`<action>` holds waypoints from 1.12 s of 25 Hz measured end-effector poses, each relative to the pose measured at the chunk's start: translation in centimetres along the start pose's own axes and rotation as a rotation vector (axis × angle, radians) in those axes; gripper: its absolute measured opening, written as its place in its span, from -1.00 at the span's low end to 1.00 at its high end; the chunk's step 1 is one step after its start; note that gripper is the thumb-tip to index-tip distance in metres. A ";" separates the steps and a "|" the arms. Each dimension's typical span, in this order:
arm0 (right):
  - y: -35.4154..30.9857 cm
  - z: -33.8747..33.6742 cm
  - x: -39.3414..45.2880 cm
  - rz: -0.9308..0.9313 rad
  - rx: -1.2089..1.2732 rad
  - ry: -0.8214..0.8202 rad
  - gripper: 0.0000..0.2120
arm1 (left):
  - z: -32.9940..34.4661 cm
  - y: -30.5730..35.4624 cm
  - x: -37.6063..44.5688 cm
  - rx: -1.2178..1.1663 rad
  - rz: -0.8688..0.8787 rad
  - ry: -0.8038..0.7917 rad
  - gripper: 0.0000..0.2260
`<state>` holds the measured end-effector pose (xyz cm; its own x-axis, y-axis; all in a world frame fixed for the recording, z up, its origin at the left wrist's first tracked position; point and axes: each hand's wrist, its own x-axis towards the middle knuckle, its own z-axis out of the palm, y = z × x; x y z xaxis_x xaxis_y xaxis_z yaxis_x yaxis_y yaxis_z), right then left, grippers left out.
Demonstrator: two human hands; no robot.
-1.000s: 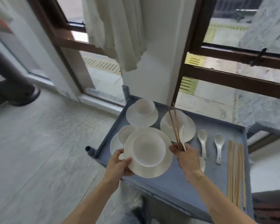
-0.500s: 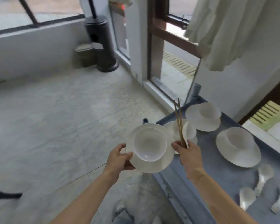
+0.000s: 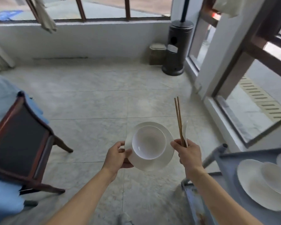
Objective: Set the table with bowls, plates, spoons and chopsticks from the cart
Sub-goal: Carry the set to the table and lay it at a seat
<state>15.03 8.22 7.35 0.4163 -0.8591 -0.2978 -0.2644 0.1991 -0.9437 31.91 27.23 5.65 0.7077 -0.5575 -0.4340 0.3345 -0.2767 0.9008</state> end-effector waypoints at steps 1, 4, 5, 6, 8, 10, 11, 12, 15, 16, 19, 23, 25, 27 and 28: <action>-0.4 2.5 0.2 -0.003 -0.004 -0.030 -0.93 | -2.2 0.3 0.4 -0.008 0.011 0.026 -0.82; -1.8 8.9 0.6 -0.016 -0.032 -0.085 -0.91 | -8.0 1.2 1.5 -0.029 0.022 0.092 -0.83; -2.2 10.9 0.7 -0.022 -0.043 -0.106 -0.91 | -9.7 1.4 1.7 -0.038 0.026 0.111 -0.83; -2.7 13.1 0.8 -0.026 -0.052 -0.136 -0.92 | -11.6 1.7 2.0 -0.049 0.032 0.135 -0.83; -3.5 16.7 1.1 -0.033 -0.069 -0.182 -0.92 | -14.6 2.0 2.5 -0.080 0.038 0.187 -0.83; -4.3 20.0 1.5 -0.042 -0.089 -0.229 -0.93 | -17.2 2.3 3.0 -0.103 0.045 0.240 -0.82; -4.6 21.6 1.7 -0.045 -0.099 -0.253 -0.93 | -18.5 2.4 3.3 -0.112 0.048 0.263 -0.81; -5.0 23.1 2.0 -0.049 -0.108 -0.278 -0.93 | -19.6 2.5 3.6 -0.122 0.048 0.287 -0.81; -6.2 27.6 3.1 -0.064 -0.131 -0.353 -0.93 | -22.7 2.8 4.6 -0.142 0.047 0.358 -0.79; -6.6 29.4 3.7 -0.065 -0.143 -0.384 -0.93 | -23.8 2.9 5.2 -0.149 0.046 0.385 -0.79; -7.8 34.2 5.3 -0.069 -0.165 -0.447 -0.94 | -26.6 3.7 6.7 -0.167 0.042 0.457 -0.78; -9.6 40.1 8.1 -0.096 -0.196 -0.556 -0.95 | -29.8 5.3 9.5 -0.173 0.049 0.551 -0.77; -10.9 42.9 9.8 -0.114 -0.212 -0.607 -0.94 | -30.9 6.4 11.1 -0.186 0.057 0.602 -0.78; -12.3 45.7 11.5 -0.130 -0.234 -0.644 -0.92 | -31.9 7.6 12.9 -0.202 0.048 0.662 -0.79; -13.0 46.9 12.2 -0.137 -0.240 -0.660 -0.91 | -32.4 8.2 13.7 -0.208 0.044 0.687 -0.79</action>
<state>64.34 17.28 9.20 0.8788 -0.3894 -0.2758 -0.3248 -0.0649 -0.9436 64.45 42.70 7.40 0.9320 0.0724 -0.3551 0.3600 -0.0724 0.9301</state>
